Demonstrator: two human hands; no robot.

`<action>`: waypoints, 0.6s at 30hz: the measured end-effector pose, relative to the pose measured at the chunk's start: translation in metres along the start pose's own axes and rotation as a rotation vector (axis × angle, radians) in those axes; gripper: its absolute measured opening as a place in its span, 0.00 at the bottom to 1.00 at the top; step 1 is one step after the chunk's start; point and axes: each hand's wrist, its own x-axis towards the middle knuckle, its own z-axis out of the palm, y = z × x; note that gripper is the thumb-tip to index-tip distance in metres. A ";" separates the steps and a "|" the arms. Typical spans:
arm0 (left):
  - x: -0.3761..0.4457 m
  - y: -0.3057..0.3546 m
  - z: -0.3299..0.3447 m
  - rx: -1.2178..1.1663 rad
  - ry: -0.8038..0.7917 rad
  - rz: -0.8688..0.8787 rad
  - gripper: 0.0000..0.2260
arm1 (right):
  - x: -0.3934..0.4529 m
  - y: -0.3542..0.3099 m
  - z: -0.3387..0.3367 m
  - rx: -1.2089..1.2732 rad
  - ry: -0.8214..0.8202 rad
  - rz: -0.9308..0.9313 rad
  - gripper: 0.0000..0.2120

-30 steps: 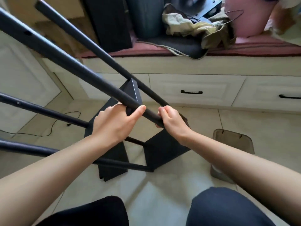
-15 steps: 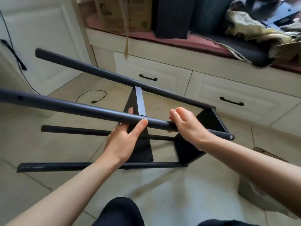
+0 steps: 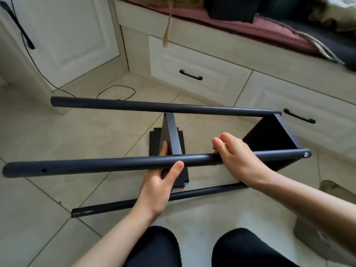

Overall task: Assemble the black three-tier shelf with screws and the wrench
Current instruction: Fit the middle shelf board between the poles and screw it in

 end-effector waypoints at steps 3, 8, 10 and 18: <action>0.000 -0.004 0.001 -0.010 -0.018 0.023 0.36 | -0.002 0.000 -0.001 -0.009 -0.006 0.016 0.14; -0.002 -0.008 -0.003 0.005 -0.057 0.011 0.39 | -0.010 -0.002 0.004 -0.031 -0.064 0.037 0.14; -0.008 -0.012 -0.007 0.017 -0.063 -0.008 0.37 | -0.017 -0.003 0.008 -0.038 -0.073 0.034 0.14; -0.036 0.001 -0.004 0.161 0.084 -0.126 0.19 | -0.028 -0.003 0.013 -0.042 -0.087 0.056 0.15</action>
